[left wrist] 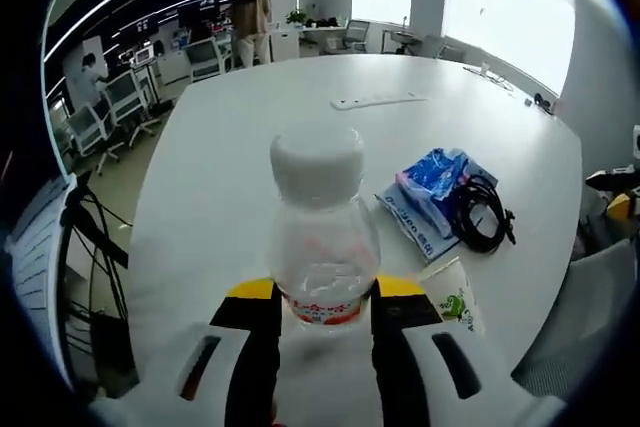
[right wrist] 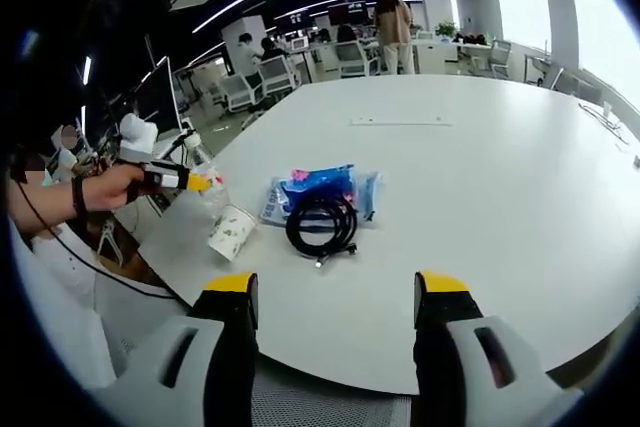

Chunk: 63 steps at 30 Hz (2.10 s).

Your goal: Arrange the tabletop items into an orderly group along one side of the table until the central work area is clear of visible clutter.

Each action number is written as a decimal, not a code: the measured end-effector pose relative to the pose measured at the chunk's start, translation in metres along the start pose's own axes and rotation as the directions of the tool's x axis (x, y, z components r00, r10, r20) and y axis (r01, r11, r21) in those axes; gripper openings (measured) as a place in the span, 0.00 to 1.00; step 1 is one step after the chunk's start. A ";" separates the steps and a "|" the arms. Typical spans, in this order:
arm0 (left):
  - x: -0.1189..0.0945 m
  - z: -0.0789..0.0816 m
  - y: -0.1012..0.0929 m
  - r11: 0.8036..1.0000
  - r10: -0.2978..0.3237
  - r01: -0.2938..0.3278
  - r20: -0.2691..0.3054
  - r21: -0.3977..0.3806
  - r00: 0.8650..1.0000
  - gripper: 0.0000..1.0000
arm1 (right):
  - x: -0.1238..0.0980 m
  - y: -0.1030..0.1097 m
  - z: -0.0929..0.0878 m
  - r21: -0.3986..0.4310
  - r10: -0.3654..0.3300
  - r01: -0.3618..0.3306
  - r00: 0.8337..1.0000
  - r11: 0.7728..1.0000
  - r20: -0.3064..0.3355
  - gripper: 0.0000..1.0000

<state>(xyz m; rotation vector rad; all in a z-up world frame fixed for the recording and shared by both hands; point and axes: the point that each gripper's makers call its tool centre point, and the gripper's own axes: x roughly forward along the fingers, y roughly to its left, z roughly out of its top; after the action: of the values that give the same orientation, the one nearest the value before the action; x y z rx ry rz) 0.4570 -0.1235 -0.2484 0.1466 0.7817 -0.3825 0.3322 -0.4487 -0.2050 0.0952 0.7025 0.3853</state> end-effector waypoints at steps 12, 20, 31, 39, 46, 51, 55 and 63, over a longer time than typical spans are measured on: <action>-0.006 -0.008 -0.003 1.000 0.013 -0.013 -0.003 0.003 1.000 0.34 | 0.000 0.003 0.001 -0.009 0.012 -0.012 1.000 1.000 0.001 0.62; -0.008 -0.013 -0.004 1.000 0.016 -0.016 -0.015 0.022 1.000 0.34 | 0.001 0.006 0.002 -0.017 0.019 -0.019 1.000 1.000 0.003 0.62; -0.003 -0.015 0.000 0.999 0.024 -0.024 -0.012 0.022 1.000 0.34 | -0.001 0.009 -0.001 -0.019 0.026 -0.026 1.000 0.999 0.001 0.63; -0.002 -0.016 0.001 0.999 0.007 -0.007 -0.017 0.039 1.000 0.35 | -0.004 0.007 -0.002 -0.020 0.019 -0.019 1.000 1.000 0.005 0.63; -0.002 -0.019 -0.001 0.997 -0.019 0.021 -0.029 0.081 0.999 0.43 | -0.006 0.006 -0.003 -0.015 0.016 -0.016 1.000 1.000 0.009 0.63; -0.003 -0.021 0.000 0.997 -0.035 0.037 -0.023 0.074 0.999 0.47 | -0.007 0.006 -0.005 -0.013 0.015 -0.014 1.000 1.000 0.007 0.63; -0.002 -0.019 0.001 0.996 -0.043 0.045 -0.018 0.081 0.999 0.48 | -0.007 0.006 -0.006 -0.011 0.014 -0.014 1.000 1.000 0.005 0.63; 0.004 -0.011 -0.001 0.992 -0.082 0.082 -0.003 0.099 0.997 0.50 | -0.006 0.006 -0.007 -0.007 0.014 -0.014 1.000 1.000 0.002 0.63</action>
<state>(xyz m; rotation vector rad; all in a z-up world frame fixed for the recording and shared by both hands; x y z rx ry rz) 0.4519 -0.1229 -0.2590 0.2074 0.7699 -0.4997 0.3213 -0.4458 -0.2053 0.0936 0.6986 0.4015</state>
